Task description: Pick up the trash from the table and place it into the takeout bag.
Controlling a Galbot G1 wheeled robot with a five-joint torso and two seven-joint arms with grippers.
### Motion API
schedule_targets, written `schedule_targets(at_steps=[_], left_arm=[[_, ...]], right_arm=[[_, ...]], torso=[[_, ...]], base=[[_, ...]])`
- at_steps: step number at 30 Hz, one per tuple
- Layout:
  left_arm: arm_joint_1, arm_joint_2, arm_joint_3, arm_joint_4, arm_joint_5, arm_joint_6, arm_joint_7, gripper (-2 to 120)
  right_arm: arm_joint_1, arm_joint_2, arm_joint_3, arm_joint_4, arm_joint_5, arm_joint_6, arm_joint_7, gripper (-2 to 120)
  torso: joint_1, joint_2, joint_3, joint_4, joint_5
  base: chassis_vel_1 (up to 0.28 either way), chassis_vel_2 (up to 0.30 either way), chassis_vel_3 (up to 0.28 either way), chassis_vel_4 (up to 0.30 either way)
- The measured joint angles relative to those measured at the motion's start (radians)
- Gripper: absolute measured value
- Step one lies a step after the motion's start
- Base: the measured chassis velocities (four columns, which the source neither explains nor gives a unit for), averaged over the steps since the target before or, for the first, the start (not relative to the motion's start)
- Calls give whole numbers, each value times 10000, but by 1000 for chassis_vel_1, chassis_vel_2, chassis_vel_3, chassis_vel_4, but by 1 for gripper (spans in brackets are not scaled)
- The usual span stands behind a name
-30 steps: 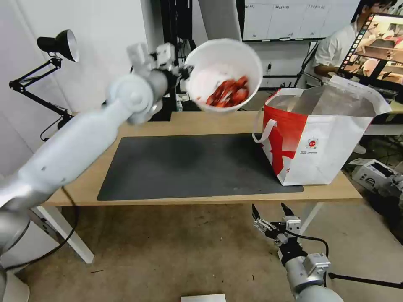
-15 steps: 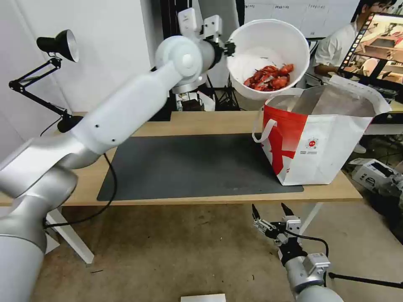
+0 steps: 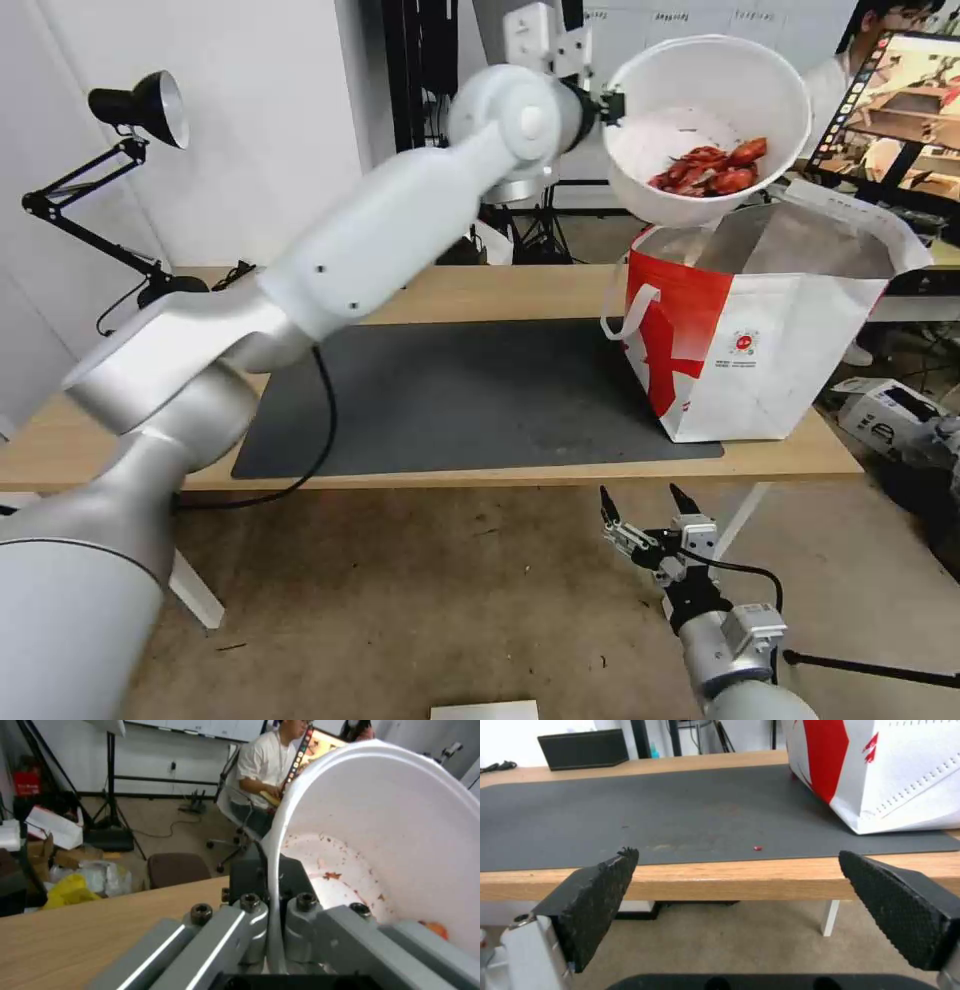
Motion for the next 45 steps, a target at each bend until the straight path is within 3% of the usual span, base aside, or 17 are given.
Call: schedule_targets(at_steps=[3, 7, 16, 26, 40, 45], left_arm=[[-73, -671, 111, 764, 378, -27, 161, 0], [-161, -951, 337, 1179, 731, -203, 369, 0], [86, -930, 852, 1043, 1399, -715, 463, 0], [432, -897, 1612, 743, 2804, -2125, 668, 0], [622, -869, 1787, 539, 2951, -2113, 910, 0], [634, -855, 1817, 413, 2654, -1669, 1419, 0]], right_arm=[[0, 0, 0, 0, 0, 0, 0, 100], [0, 0, 0, 0, 0, 0, 0, 100], [0, 0, 0, 0, 0, 0, 0, 100], [0, 0, 0, 0, 0, 0, 0, 100], [0, 0, 0, 0, 0, 0, 0, 100], [0, 0, 0, 0, 0, 0, 0, 100]], torso=[[1, 0, 0, -5, 2], [0, 0, -1, -3, 1], [0, 0, 0, -1, -1], [0, 0, 0, -2, -2], [0, 1, 0, -2, -2], [0, 1, -1, -1, -2]], base=[[0, 0, 0, 0], [0, 0, 0, 0], [0, 0, 0, 0], [0, 0, 0, 0], [0, 0, 0, 0], [0, 0, 0, 0]])
